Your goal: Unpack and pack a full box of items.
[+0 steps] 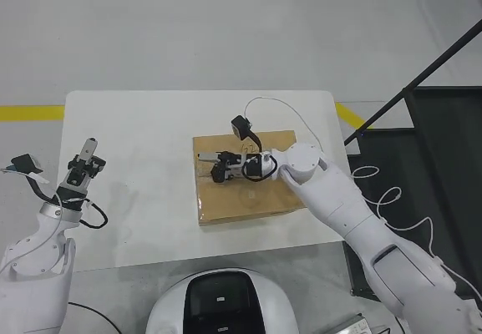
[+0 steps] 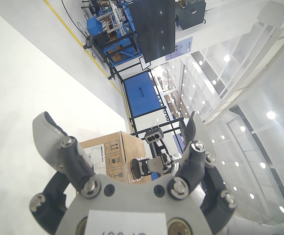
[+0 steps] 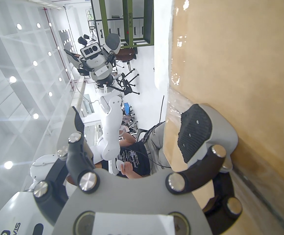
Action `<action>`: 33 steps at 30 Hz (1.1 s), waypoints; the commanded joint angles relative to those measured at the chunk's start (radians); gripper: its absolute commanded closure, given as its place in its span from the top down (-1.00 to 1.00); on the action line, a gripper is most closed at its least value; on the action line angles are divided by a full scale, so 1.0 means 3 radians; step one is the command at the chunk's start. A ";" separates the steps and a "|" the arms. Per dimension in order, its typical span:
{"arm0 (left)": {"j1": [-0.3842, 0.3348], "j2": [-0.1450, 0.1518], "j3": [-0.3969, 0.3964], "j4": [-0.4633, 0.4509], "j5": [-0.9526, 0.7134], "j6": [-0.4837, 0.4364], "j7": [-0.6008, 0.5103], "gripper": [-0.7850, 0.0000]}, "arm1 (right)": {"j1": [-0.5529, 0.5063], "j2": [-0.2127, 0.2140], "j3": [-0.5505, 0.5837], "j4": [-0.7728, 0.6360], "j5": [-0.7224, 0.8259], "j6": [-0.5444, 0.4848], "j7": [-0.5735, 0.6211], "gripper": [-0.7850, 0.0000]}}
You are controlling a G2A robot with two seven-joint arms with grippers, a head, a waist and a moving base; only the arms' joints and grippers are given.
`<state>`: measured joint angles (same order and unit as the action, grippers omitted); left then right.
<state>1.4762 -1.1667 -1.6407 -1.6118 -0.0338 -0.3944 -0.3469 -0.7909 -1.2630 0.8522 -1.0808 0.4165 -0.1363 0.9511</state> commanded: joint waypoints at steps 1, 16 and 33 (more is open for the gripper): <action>0.0000 0.0000 0.0000 0.0000 0.0000 0.0000 0.0000 1.00 | -0.0046 0.0028 0.0080 -0.0019 -0.0011 0.0026 0.0012 1.00; 0.0000 0.0000 0.0000 0.0000 0.0000 0.0000 0.0000 1.00 | -0.0374 0.0204 0.0561 -0.0242 -0.0178 0.0140 0.0043 1.00; 0.0000 0.0000 0.0000 0.0000 0.0000 0.0000 0.0000 1.00 | -0.0914 0.0446 0.1369 -0.0460 -0.0193 0.0197 0.0096 1.00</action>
<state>1.4762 -1.1667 -1.6407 -1.6118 -0.0338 -0.3944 -0.3469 -1.0597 -1.1317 1.2526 -1.2220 0.3546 -0.0742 0.9765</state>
